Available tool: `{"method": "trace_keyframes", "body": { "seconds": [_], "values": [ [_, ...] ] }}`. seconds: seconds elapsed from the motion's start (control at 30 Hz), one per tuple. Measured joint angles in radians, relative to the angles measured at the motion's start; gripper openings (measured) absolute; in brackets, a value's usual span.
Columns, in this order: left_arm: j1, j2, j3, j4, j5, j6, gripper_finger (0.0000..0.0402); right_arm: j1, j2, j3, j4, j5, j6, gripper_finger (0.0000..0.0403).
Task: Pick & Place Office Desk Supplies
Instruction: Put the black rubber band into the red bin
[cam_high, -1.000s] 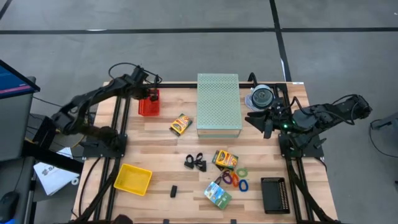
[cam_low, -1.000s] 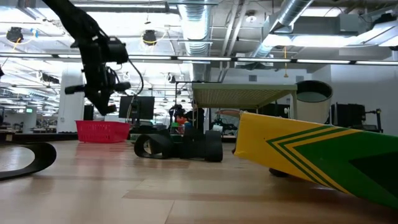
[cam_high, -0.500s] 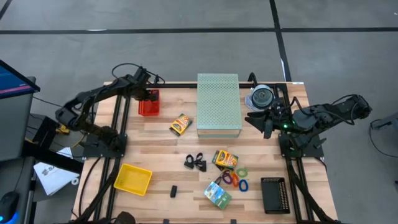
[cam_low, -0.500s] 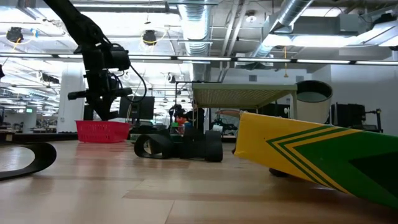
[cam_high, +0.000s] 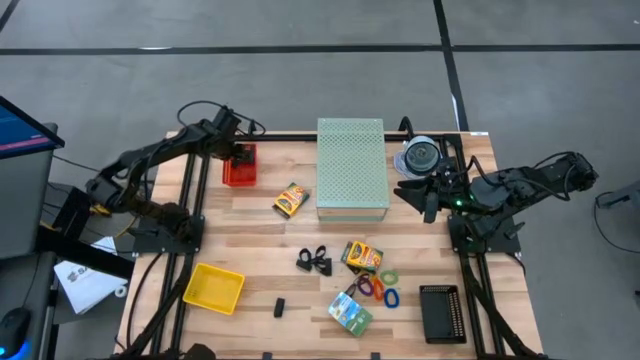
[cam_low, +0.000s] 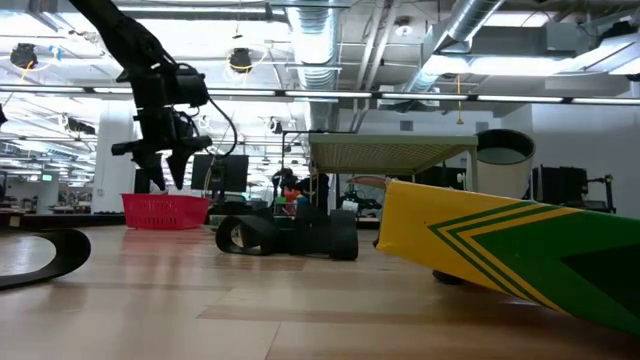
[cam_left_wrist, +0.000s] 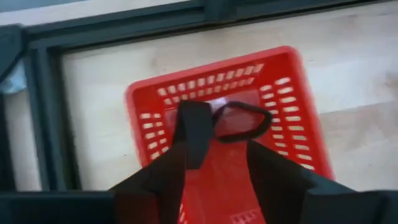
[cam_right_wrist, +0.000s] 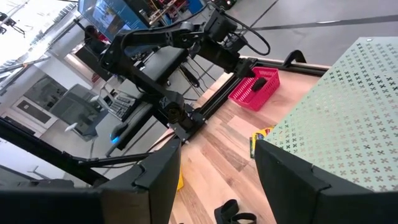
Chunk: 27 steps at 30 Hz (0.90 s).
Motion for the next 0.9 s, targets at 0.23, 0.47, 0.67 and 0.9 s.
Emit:
{"method": "trace_keyframes", "body": {
  "seconds": [0.23, 0.47, 0.67, 0.9],
  "values": [
    [-0.158, -0.149, 0.0, -0.018, 0.525, 0.211, 0.0157, 0.0, 0.0, 0.0, 0.0, 0.0, 0.026, 0.0202],
    [-0.561, -0.349, 0.0, -0.005, 0.721, 0.199, 0.0123, 0.0, 0.0, 0.0, 0.005, -0.001, 0.027, 0.0202],
    [-0.95, -0.391, 0.001, 0.006, 0.519, 0.103, 0.0129, 0.002, 0.0, 0.0, 0.004, -0.009, 0.035, 0.0202],
    [-1.167, -0.227, 0.001, 0.161, 0.266, 0.138, 0.0164, 0.002, 0.0, 0.0, 0.004, -0.019, 0.035, 0.0202]
  ]
}}
